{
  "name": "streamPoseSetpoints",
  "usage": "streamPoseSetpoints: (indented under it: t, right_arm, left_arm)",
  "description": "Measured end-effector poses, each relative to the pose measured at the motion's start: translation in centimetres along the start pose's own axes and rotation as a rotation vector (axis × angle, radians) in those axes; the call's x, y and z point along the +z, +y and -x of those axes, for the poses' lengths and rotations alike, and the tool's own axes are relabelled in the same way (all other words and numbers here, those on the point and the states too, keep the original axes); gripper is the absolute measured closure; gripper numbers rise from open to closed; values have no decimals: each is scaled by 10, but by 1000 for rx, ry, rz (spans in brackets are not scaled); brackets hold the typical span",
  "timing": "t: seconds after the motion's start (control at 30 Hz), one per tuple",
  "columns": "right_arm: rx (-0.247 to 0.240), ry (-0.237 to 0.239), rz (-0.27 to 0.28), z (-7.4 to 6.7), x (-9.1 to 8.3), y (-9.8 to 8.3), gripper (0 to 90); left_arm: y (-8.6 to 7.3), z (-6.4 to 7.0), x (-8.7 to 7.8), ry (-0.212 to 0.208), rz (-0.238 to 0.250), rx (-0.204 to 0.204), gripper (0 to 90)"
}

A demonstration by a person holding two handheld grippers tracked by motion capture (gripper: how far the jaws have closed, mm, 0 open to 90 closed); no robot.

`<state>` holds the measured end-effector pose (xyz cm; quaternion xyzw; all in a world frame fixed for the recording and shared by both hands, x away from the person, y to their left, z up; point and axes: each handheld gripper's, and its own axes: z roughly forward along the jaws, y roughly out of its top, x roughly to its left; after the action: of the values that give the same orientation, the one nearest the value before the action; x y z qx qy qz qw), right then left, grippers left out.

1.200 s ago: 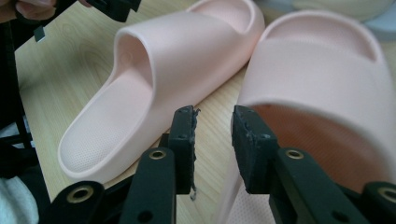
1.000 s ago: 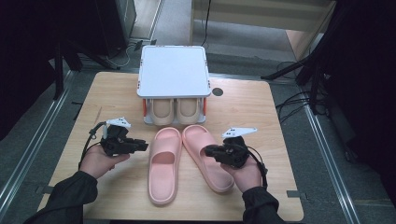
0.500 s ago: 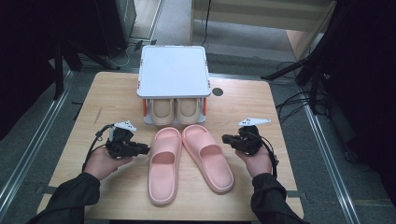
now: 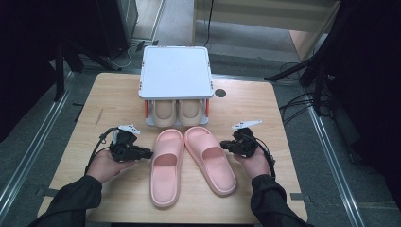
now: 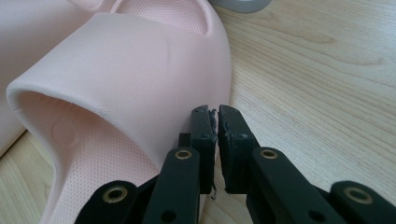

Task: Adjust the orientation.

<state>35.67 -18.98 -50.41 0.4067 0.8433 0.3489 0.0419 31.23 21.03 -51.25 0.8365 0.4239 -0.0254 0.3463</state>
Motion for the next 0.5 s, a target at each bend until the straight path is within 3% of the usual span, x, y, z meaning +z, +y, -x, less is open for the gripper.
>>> streamPoseSetpoints:
  t: [0.33, 0.5]
  right_arm:
    - [-23, 19, -2, -12, 4, 0, 854]
    - [-10, 28, 3, -14, 5, -1, 854]
  left_arm:
    - [0, 5, 1, -16, -10, 20, 755]
    - [0, 6, 1, -15, -13, 26, 755]
